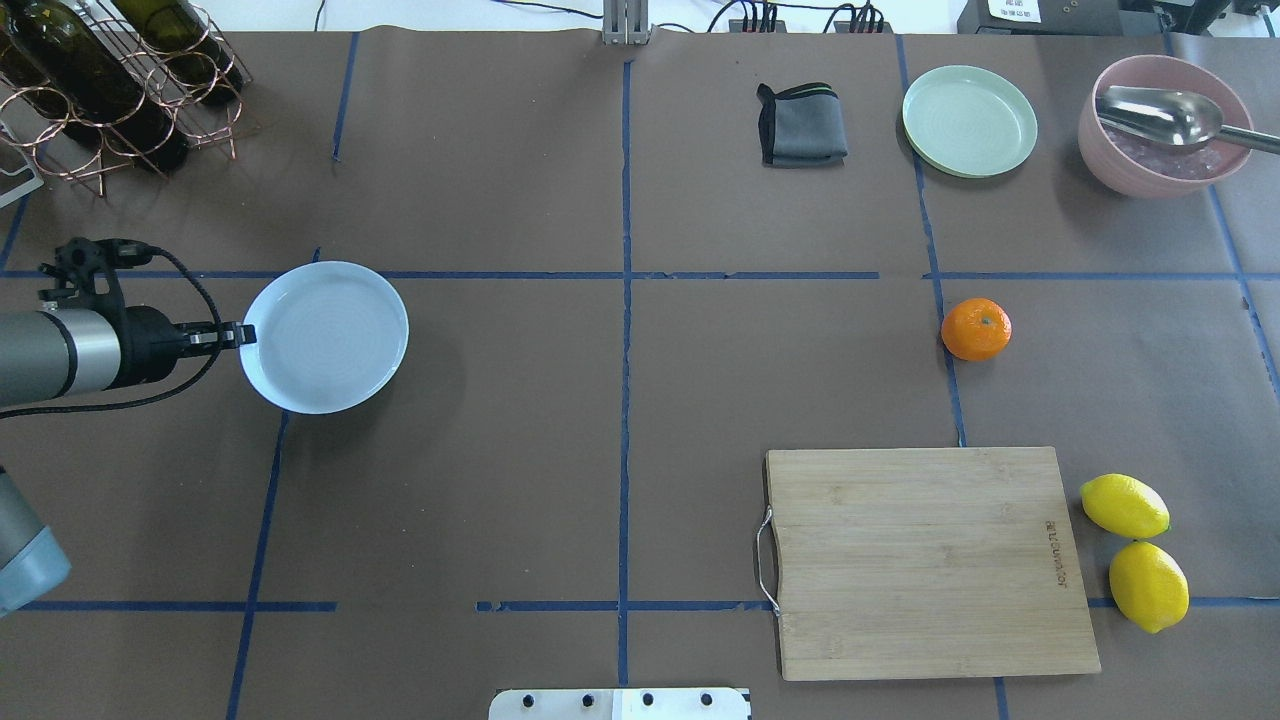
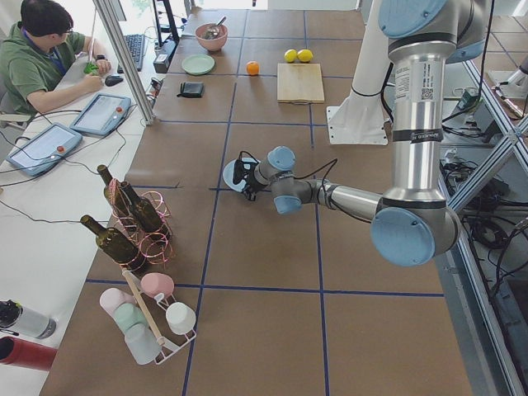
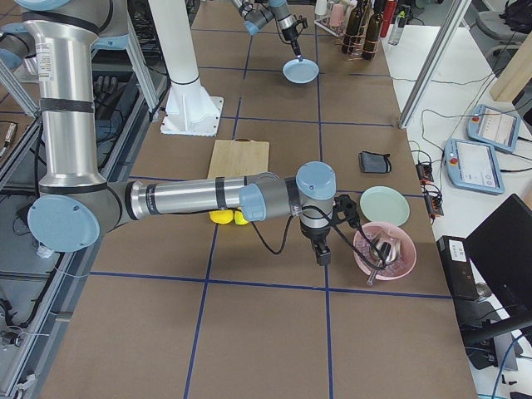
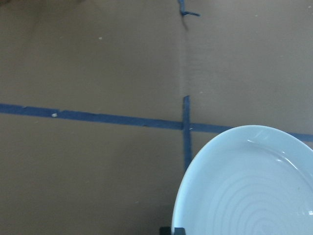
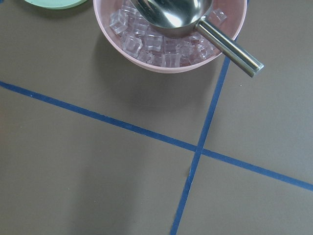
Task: Pick orange to plate
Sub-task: 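Slide the white plate with the left gripper toward the table center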
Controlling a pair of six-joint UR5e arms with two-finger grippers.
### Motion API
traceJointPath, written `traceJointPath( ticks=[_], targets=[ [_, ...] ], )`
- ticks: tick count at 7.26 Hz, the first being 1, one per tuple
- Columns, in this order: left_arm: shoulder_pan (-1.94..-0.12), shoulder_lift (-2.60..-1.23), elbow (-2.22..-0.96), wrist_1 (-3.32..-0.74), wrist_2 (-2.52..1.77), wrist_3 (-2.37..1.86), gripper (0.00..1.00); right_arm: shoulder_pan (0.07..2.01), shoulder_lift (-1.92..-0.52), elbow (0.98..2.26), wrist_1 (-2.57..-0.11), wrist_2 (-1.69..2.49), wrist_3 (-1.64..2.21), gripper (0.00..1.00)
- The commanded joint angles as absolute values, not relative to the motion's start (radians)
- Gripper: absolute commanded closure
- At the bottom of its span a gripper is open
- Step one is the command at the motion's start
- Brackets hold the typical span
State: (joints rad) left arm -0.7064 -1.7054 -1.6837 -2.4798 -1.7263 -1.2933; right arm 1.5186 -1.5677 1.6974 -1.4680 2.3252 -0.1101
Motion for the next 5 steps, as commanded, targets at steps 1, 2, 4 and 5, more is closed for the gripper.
traceJointPath(
  ticks=[1,2,4,5],
  targets=[
    [-0.633,-1.958,-1.667,-2.204,-1.701,-1.441,1.00,1.519,-1.566,1.698,-1.468,2.324,-0.109,0.00],
    [-0.567,-2.048,-1.633,-2.127,-1.631,-1.503,1.00,1.519,-1.566,1.697,-1.468,2.324,-0.109,0.00],
    [-0.500,-2.132,-1.540,-2.117,-1.585,-1.592,1.00,1.519,-1.560,1.692,-1.468,2.322,-0.109,0.00],
    [-0.483,-2.153,-1.531,-2.109,-1.563,-1.594,1.00,1.519,-1.557,1.690,-1.468,2.322,-0.106,0.00]
  ],
)
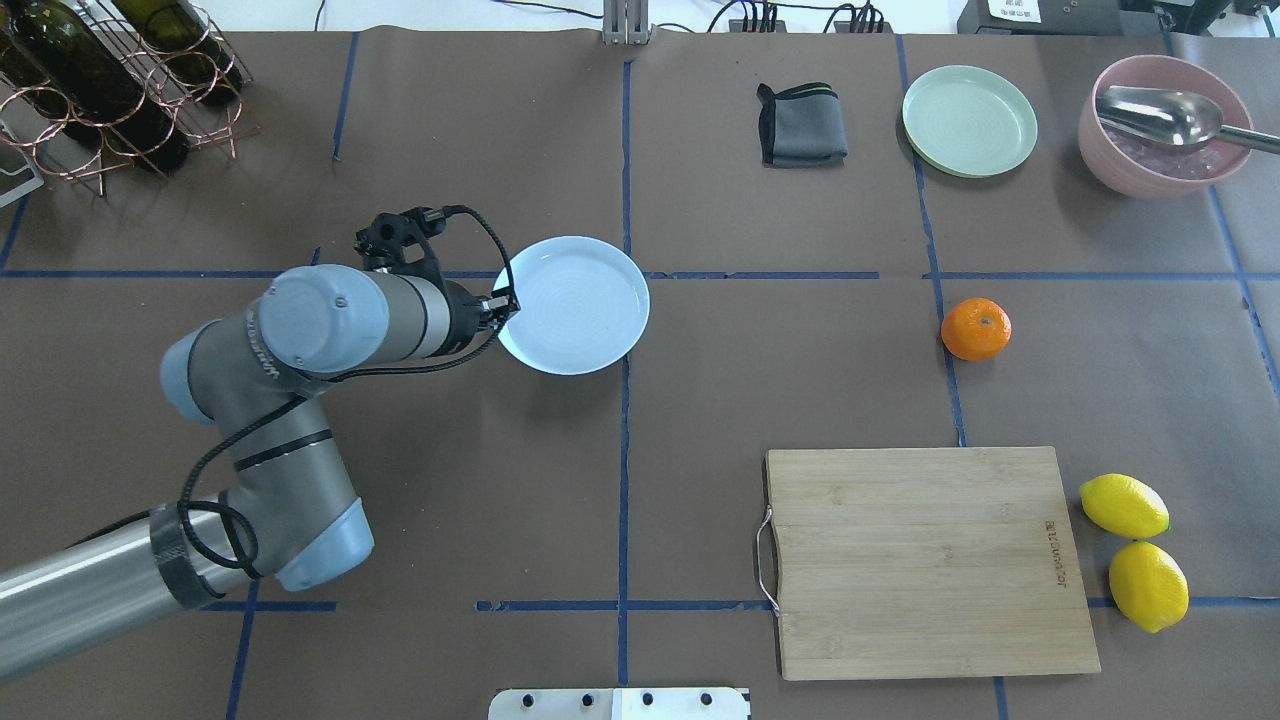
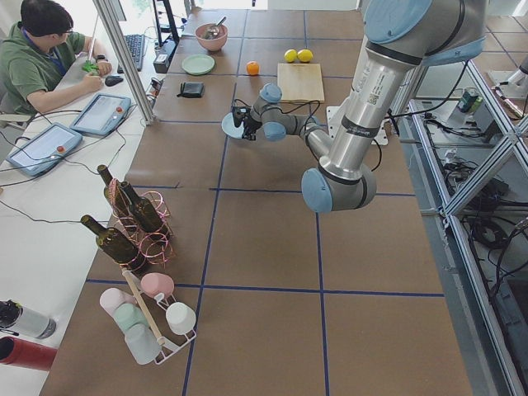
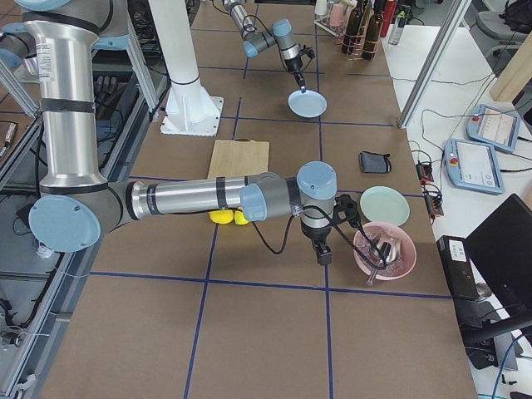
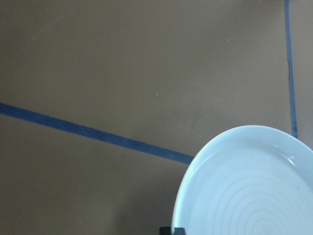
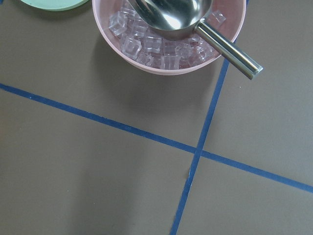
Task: Pick orange to plate
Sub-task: 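Slide the white plate with the left gripper toward the table center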
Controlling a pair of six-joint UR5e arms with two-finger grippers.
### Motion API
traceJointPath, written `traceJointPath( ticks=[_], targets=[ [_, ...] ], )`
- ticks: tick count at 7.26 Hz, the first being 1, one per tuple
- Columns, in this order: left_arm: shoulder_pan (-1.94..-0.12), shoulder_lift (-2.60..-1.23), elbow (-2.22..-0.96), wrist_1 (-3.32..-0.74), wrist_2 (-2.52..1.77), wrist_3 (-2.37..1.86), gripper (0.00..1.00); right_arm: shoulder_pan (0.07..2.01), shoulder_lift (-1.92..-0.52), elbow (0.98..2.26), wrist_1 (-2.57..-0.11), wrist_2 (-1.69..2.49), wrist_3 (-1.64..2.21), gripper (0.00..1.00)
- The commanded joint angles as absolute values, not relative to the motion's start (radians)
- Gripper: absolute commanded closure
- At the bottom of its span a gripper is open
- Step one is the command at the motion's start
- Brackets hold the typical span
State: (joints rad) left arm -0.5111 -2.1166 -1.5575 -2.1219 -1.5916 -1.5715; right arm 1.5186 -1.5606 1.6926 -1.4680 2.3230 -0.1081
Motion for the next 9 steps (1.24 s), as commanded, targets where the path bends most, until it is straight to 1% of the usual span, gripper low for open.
traceJointPath(
  ticks=[1,2,3,4,5,6,7,8,9],
  targets=[
    [-0.480,-2.161,-1.528,-2.111,-1.563,-1.594,1.00,1.519,-1.557,1.690,-1.468,2.322,-0.106,0.00],
    [-0.479,-2.170,-1.526,-2.111,-1.563,-1.594,0.94,1.519,-1.557,1.690,-1.468,2.322,-0.104,0.00],
    [-0.465,-2.175,-1.523,-2.111,-1.562,-1.592,0.71,1.519,-1.557,1.692,-1.468,2.324,-0.104,0.00],
    [-0.456,-2.175,-1.523,-2.111,-1.560,-1.588,0.37,1.519,-1.557,1.690,-1.468,2.324,-0.103,0.00],
    [-0.456,-2.174,-1.528,-2.111,-1.563,-1.576,0.00,1.519,-1.557,1.690,-1.468,2.324,-0.104,0.00],
    [-0.460,-2.165,-1.549,-2.105,-1.568,-1.516,0.00,1.519,-1.555,1.693,-1.468,2.324,-0.103,0.00],
    [-0.486,-2.163,-1.604,-2.024,-1.580,-1.380,0.00,1.519,-1.551,1.700,-1.467,2.324,-0.103,0.00],
    [-0.561,-2.123,-1.705,-1.879,-1.692,-1.242,0.00,1.511,-1.537,1.703,-1.468,2.327,-0.097,0.00],
    [-0.659,-2.056,-1.815,-1.788,-1.795,-1.069,0.00,1.505,-1.517,1.704,-1.468,2.329,-0.086,0.00]
  ],
)
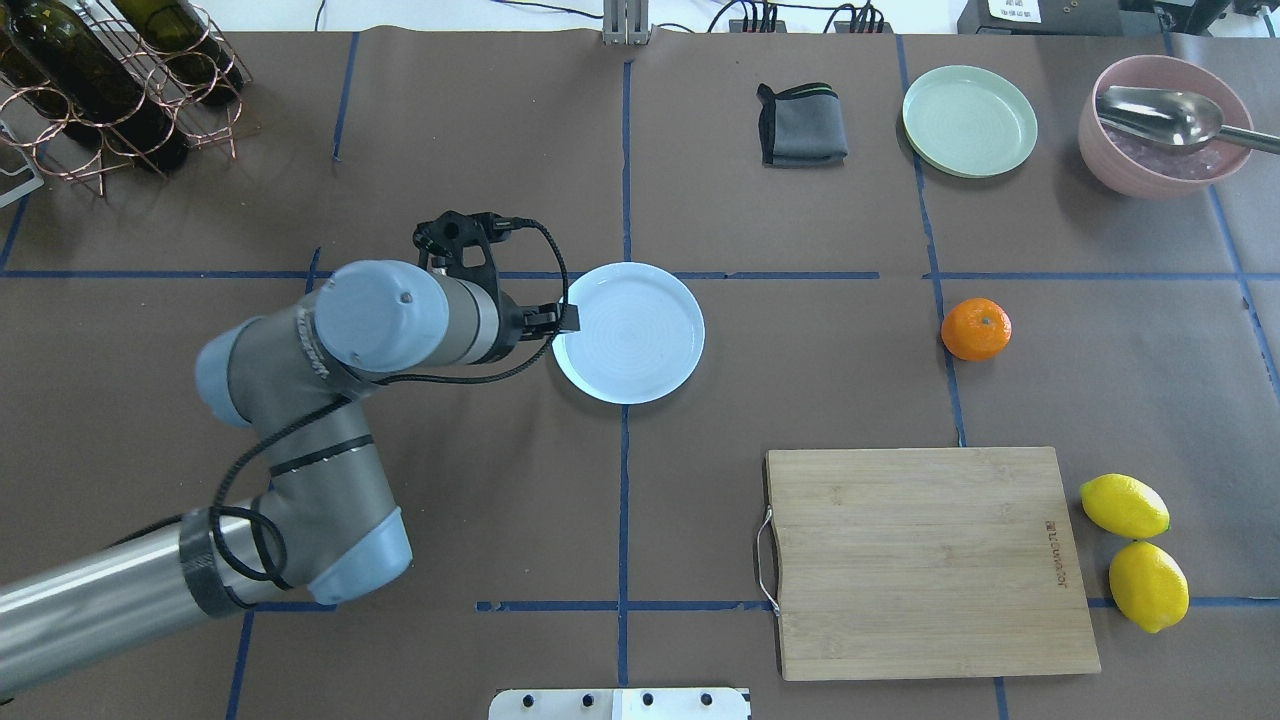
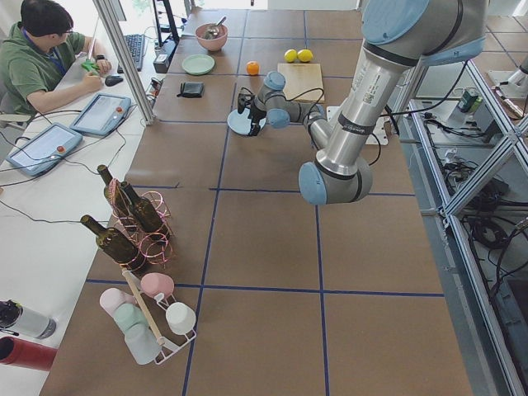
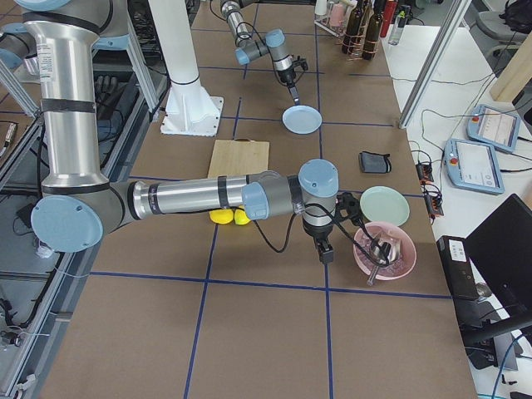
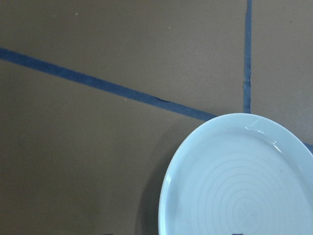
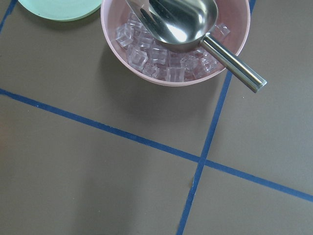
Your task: Pick orange to plate
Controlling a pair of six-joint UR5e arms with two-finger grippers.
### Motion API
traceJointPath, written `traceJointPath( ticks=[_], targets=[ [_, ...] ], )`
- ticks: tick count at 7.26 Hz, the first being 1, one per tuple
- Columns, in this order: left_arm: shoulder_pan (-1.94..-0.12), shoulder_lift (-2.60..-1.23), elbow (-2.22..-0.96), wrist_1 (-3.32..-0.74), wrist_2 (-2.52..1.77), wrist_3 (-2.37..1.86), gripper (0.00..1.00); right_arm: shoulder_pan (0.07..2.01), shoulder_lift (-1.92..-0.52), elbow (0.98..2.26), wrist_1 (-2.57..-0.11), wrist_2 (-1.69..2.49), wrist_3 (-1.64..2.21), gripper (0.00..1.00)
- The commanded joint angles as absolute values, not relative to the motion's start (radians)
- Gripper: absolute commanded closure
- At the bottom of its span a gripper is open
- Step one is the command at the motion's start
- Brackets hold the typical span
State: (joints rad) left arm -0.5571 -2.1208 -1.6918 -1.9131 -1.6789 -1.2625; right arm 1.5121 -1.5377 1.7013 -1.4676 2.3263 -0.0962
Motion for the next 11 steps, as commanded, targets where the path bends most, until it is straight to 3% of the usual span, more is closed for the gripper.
traceJointPath(
  ticks=[1,4,7,10,11],
  targets=[
    [-0.755,-1.992,-1.874,-1.743,-1.863,-0.854,0.00,1.500,-1.516,1.718,-1.462,2.330,-0.092,0.00],
    [-1.116,-1.802,-1.838,-1.706,-2.155,-0.406,0.00,1.428,-1.484,1.763,-1.450,2.303,-0.031,0.00],
    [-1.406,-1.699,-1.819,-1.435,-2.197,-0.046,0.00,1.362,-1.450,1.764,-1.456,2.306,0.009,0.00],
    [-1.596,-1.456,-1.818,-1.475,-2.365,0.140,0.00,1.267,-1.419,1.801,-1.457,2.301,0.201,0.00],
    [-1.623,-1.448,-1.818,-1.480,-2.358,0.144,0.00,1.238,-1.419,1.804,-1.457,2.286,0.228,0.00]
  ],
)
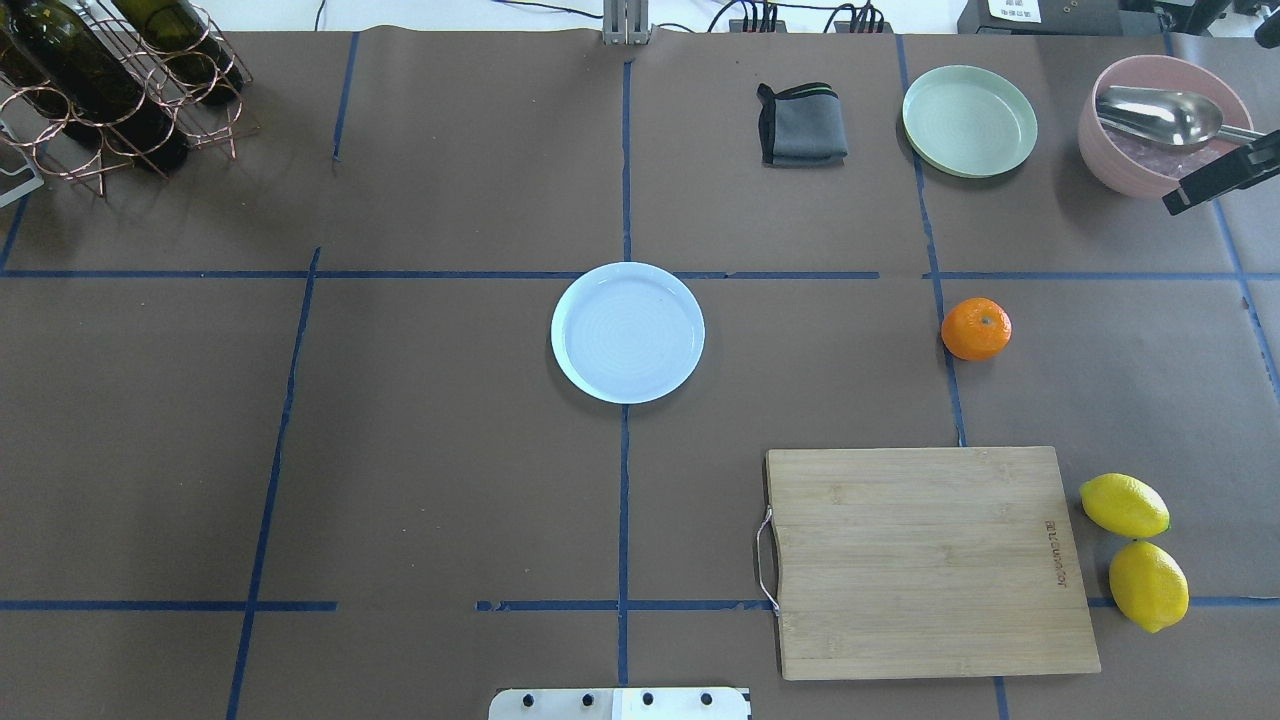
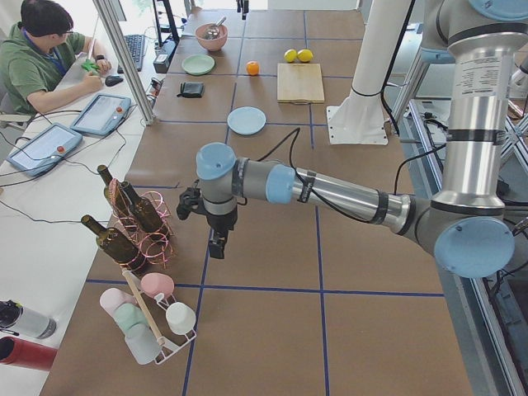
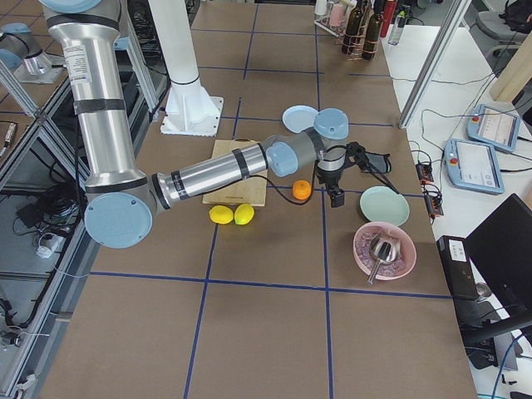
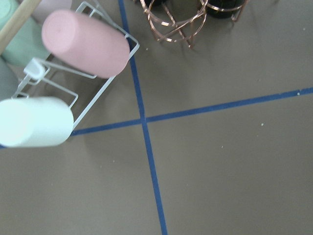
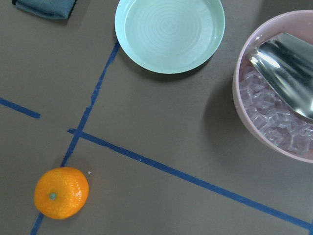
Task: Pick orange to plate
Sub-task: 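Move the right gripper down over the orange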
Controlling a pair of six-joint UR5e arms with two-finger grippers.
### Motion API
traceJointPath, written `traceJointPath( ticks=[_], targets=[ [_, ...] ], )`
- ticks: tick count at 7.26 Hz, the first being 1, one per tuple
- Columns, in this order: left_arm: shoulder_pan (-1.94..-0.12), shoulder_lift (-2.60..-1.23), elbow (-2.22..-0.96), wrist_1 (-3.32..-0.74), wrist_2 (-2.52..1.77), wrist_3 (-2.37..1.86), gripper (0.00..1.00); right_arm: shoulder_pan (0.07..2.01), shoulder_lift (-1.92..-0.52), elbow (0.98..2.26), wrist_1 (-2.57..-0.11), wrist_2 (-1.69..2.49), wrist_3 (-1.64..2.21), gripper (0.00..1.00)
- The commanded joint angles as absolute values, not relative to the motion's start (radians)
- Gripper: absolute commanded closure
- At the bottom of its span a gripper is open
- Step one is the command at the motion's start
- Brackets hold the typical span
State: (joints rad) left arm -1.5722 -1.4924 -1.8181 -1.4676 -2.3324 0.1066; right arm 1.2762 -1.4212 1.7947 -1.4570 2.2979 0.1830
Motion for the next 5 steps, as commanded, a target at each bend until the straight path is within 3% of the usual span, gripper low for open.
traceJointPath(
  ticks=[1,5],
  targets=[
    [-1.623,-1.447,-1.795,-1.482,-2.358,0.146,0.00,1.174,-1.419,1.804,-1.450,2.236,0.267,0.00],
    [-1.621,-1.462,-1.796,-1.485,-2.359,0.141,0.00,0.921,-1.351,1.763,-1.335,2.065,0.625,0.00]
  ],
)
